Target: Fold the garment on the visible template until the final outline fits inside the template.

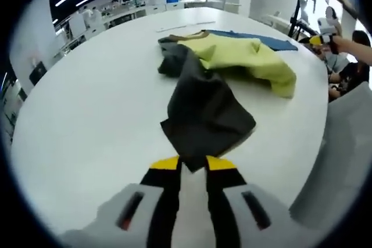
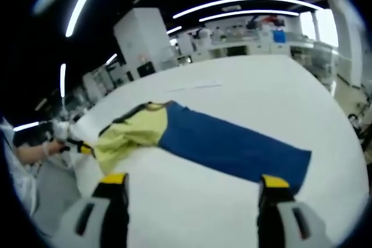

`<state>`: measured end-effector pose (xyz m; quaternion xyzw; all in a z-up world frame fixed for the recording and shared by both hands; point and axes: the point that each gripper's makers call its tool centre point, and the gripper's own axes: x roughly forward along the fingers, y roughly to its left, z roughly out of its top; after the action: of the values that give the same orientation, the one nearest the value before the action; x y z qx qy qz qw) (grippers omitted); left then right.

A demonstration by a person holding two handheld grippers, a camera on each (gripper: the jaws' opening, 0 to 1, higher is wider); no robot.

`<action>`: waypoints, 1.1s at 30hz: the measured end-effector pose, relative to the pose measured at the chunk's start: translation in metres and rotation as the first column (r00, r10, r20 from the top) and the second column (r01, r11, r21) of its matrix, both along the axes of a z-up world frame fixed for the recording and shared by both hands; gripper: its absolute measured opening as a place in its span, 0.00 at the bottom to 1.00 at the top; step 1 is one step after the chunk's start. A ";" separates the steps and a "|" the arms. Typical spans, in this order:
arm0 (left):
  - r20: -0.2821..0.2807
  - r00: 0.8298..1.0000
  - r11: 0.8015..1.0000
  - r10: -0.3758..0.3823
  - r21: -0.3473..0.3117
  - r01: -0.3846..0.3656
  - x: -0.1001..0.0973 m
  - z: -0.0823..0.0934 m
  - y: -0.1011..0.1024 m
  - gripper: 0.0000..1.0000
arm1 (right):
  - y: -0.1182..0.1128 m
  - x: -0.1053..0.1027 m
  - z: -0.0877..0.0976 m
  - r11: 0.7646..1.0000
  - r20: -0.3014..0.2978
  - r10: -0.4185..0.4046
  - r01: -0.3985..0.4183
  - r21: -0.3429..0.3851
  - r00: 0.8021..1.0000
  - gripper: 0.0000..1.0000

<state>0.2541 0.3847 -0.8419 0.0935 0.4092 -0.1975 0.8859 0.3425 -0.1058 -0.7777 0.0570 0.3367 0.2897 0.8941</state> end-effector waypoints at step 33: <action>0.146 0.987 0.992 -0.062 -0.096 0.076 0.049 0.088 -0.045 0.00 | -0.006 -0.008 0.001 1.000 0.003 -0.023 0.023 0.006 1.000 0.92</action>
<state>0.3029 0.3393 -0.7541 0.0765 0.3306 -0.2414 0.9092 0.3342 -0.1120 -0.7768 0.0633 0.3337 0.2807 0.8977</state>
